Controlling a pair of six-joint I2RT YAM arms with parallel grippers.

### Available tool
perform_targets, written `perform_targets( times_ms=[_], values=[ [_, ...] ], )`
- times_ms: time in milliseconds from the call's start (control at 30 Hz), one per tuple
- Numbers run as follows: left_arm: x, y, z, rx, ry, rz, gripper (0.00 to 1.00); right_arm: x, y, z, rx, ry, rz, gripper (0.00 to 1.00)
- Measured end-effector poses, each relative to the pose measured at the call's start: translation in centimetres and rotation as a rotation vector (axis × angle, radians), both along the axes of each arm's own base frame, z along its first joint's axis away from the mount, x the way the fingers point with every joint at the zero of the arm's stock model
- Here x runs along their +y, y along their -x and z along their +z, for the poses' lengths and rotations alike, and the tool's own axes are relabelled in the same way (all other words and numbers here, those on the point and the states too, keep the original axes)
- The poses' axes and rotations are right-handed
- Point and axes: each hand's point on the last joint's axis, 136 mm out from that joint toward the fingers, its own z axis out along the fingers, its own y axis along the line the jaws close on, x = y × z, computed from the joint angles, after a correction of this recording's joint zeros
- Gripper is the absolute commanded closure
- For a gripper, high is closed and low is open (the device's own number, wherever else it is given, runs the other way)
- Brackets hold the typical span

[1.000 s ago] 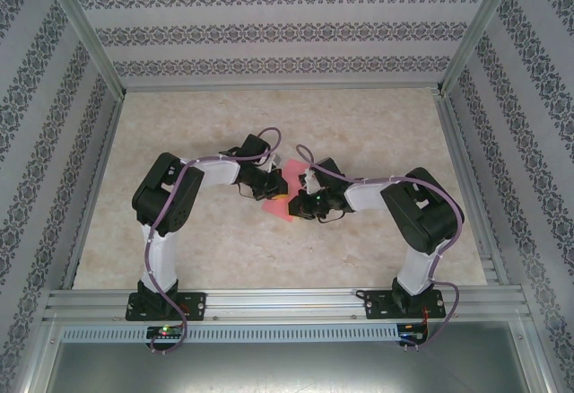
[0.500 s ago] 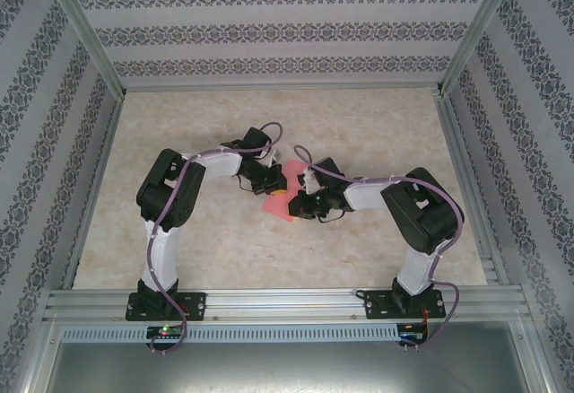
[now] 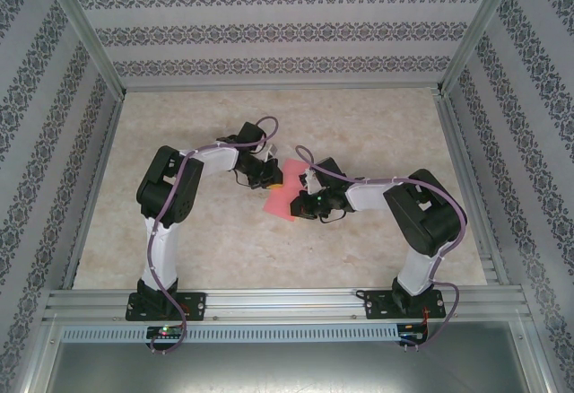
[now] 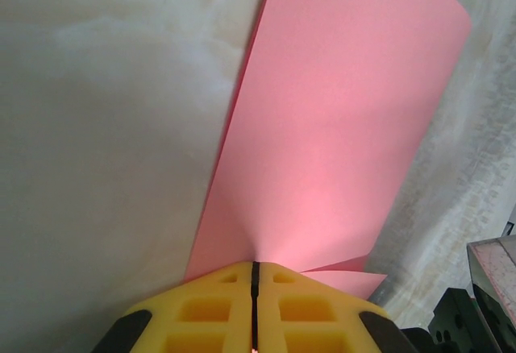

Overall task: Fold a paper plane with a square sheet of paper (pick it up from the middle)
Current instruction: Fold the triangle a second time at the center of the table.

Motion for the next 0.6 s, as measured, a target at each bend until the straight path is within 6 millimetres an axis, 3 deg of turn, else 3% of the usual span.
perform_targets(
  times_ms=[333, 600],
  values=[
    [1.5, -1.7, 0.7, -0.032, -0.01, 0.043, 0.86, -0.2, 0.6, 0.3, 0.036, -0.018, -0.014, 0.87],
    [1.8, -0.2, 4.0, -0.081, 0.02, 0.043, 0.75, -0.9, -1.3, 4.2, -0.024, -0.097, -0.069, 0.69]
  ],
)
